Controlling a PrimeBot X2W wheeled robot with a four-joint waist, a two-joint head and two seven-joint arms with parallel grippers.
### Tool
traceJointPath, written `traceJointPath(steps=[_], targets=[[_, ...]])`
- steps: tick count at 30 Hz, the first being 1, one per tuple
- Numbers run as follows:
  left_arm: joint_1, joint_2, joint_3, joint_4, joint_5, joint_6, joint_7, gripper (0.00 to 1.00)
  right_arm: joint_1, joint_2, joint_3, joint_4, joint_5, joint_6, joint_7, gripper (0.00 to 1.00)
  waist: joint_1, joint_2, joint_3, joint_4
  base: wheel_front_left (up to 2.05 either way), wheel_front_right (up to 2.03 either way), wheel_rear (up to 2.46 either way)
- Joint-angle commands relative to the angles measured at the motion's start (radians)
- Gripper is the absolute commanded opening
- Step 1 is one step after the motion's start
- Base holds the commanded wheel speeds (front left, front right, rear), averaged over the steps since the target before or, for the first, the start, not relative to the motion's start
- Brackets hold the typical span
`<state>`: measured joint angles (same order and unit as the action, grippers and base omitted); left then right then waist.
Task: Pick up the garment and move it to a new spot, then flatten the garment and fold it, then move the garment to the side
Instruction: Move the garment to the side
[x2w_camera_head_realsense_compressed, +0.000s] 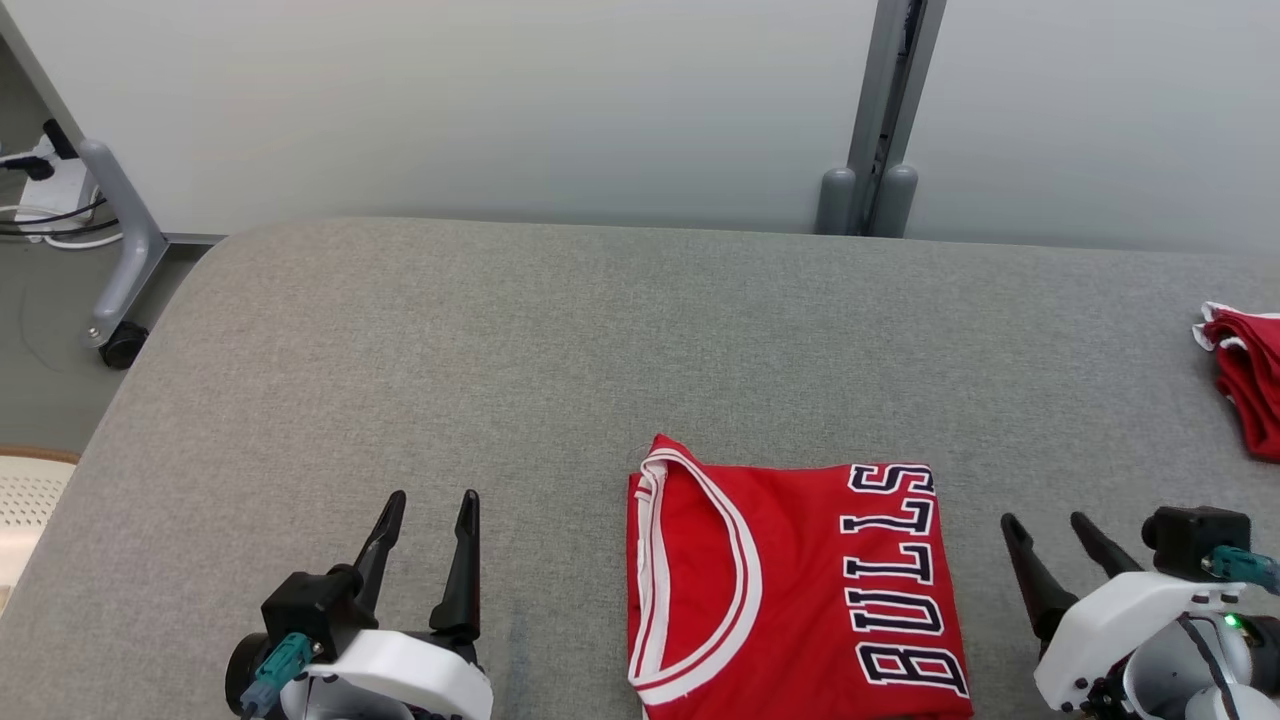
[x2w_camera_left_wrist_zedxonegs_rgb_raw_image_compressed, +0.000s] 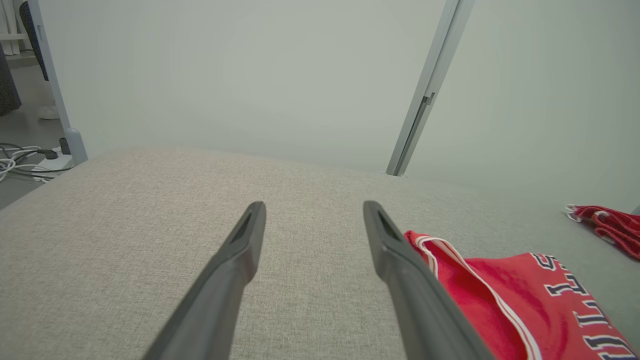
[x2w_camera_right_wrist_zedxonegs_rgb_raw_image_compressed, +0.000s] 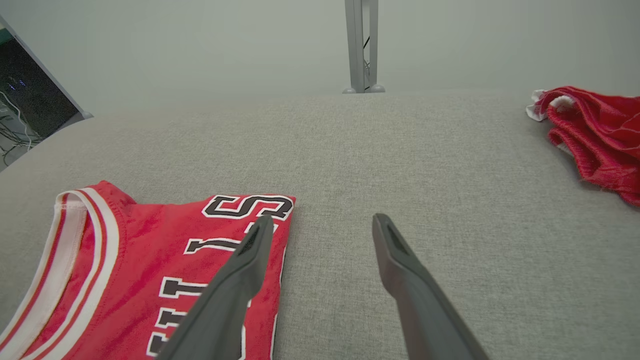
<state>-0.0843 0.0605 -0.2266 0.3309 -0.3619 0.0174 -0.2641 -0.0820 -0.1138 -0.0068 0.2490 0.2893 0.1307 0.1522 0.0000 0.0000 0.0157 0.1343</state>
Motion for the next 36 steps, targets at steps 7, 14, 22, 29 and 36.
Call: traceJointPath(steps=[7,14,22,29,36], targets=[[-0.012,0.0,0.006,-0.002,0.009,-0.006,0.0,1.0,-0.038,-0.11,0.108,0.048,0.198,0.0,0.189,1.0,0.0,0.0,0.031,0.042,0.0,0.0,0.0],[-0.027,-0.002,0.01,-0.009,0.02,-0.008,0.0,1.0,-0.071,-0.178,0.185,0.098,0.363,0.0,0.258,1.0,0.0,0.0,0.067,0.079,0.0,0.0,0.0],[-0.03,-0.004,0.013,-0.007,0.03,-0.013,0.0,1.0,-0.122,-0.199,0.245,0.217,0.442,0.0,0.257,1.0,0.0,0.0,0.091,0.116,0.0,0.0,0.0],[-0.024,-0.005,0.02,-0.004,0.037,-0.013,0.0,1.0,-0.157,-0.218,0.326,0.228,0.48,0.0,0.216,0.0,0.0,0.0,0.086,0.111,0.0,0.0,0.0],[-0.02,-0.006,0.022,-0.007,0.042,-0.017,0.0,1.0,-0.212,-0.258,0.362,0.246,0.479,0.0,0.126,0.0,0.0,0.0,0.082,0.057,0.0,0.0,0.0]])
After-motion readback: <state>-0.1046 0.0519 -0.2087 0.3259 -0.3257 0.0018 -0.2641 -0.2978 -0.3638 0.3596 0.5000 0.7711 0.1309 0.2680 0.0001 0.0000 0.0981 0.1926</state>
